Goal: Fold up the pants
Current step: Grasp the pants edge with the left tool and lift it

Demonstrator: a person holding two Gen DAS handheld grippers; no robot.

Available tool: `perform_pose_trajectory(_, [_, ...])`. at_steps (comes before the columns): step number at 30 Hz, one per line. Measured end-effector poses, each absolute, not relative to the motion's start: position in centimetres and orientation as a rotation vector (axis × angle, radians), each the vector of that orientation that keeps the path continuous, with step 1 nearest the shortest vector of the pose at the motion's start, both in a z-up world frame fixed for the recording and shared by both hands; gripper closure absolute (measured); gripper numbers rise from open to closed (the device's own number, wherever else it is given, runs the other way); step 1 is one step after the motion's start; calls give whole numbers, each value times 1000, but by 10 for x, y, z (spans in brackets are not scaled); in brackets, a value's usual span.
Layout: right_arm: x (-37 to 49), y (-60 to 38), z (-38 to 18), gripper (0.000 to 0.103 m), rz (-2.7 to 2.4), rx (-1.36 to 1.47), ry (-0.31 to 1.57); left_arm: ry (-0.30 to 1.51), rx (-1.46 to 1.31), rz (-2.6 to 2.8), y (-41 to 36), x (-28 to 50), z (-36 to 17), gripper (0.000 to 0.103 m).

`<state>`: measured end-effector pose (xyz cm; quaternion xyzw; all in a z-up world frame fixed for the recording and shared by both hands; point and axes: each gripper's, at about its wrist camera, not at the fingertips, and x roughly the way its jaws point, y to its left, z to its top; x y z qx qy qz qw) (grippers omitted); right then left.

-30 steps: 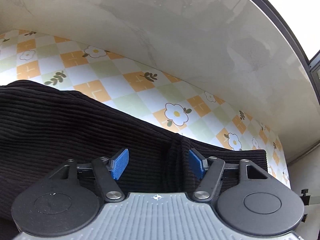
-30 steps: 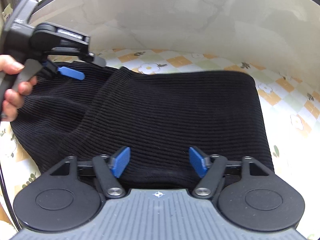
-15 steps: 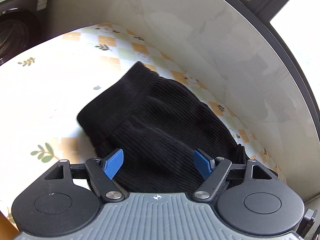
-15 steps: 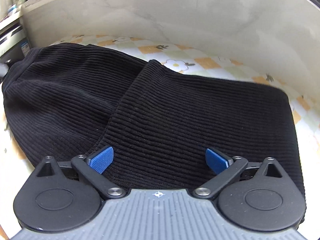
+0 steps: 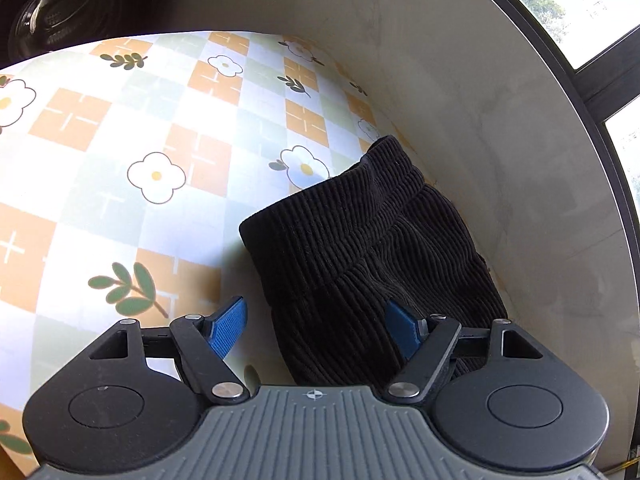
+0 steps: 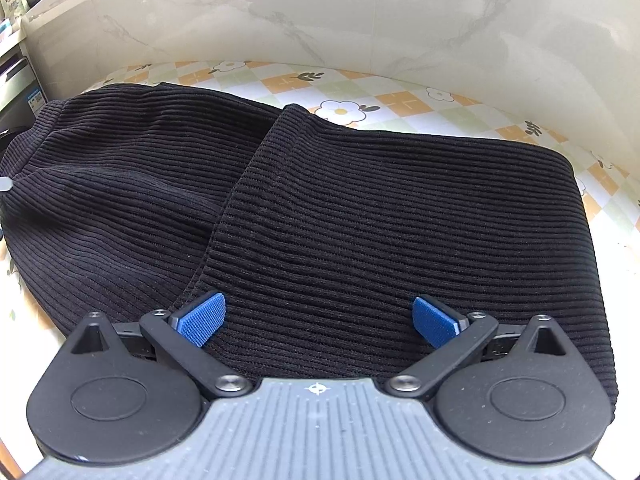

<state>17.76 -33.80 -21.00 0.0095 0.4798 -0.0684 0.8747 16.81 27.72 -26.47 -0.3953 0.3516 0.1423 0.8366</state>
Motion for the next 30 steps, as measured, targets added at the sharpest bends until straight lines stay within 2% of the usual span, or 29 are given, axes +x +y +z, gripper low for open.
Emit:
perform_pose_trajectory(15, [176, -339, -212, 1, -162, 38, 998, 644, -786, 302, 277, 192, -278, 24])
perform_pose_trajectory(16, [175, -338, -212, 1, -164, 38, 997, 647, -779, 309, 277, 193, -278, 34])
perform_pose_trajectory(17, [175, -338, -211, 1, -168, 36, 996, 642, -772, 318, 279, 192, -277, 53])
perform_pose_trajectory(20, [173, -330, -205, 2, -158, -15, 980, 618, -778, 313, 286, 188, -270, 69])
perform_pose_trajectory(30, [190, -300, -193, 3, -83, -44, 933, 567, -710, 394, 330, 173, -241, 72])
